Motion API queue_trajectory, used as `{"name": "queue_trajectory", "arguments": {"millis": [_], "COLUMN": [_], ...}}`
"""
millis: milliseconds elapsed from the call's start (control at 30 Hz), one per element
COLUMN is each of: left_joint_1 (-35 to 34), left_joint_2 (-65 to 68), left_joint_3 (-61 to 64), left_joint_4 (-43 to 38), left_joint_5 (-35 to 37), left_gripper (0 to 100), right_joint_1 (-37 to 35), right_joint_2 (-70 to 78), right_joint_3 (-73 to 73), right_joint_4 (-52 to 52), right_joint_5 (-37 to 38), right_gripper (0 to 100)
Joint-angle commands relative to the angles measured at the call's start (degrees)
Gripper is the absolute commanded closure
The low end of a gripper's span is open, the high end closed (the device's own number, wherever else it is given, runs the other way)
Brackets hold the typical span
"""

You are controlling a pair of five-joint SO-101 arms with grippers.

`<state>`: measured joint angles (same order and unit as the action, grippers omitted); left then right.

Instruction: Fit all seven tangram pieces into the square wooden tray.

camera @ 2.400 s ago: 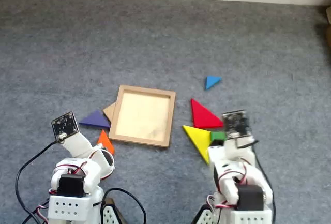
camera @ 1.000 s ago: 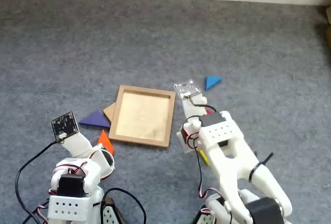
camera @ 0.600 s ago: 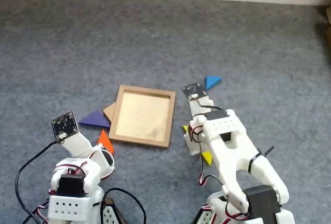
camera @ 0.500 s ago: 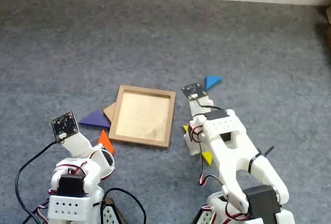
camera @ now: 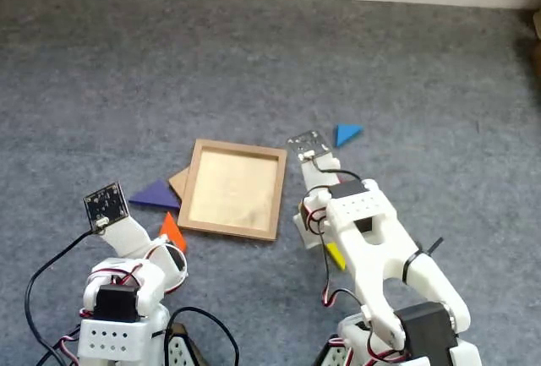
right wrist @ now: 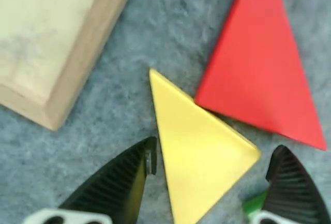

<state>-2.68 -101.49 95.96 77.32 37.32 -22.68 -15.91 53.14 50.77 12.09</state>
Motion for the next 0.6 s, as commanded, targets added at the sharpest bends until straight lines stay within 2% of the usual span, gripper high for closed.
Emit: {"name": "queue_trajectory", "arguments": {"millis": [0,567], "left_joint_1": [1.10,1.10], "left_joint_2": [-3.12,-3.12], "left_joint_3": [1.27,1.27], "left_joint_4": [2.02,2.02], "left_joint_5": [-0.09,-0.09], "left_gripper": [99,99], "right_joint_1": [-0.66,-0.66], "right_joint_2": [-0.13,1.45], "right_joint_3": [-0.57,0.13], "right_joint_4": [-1.01,-0.84], "right_joint_5": [4.22,5.45], "right_gripper": [66.6,66.6]}}
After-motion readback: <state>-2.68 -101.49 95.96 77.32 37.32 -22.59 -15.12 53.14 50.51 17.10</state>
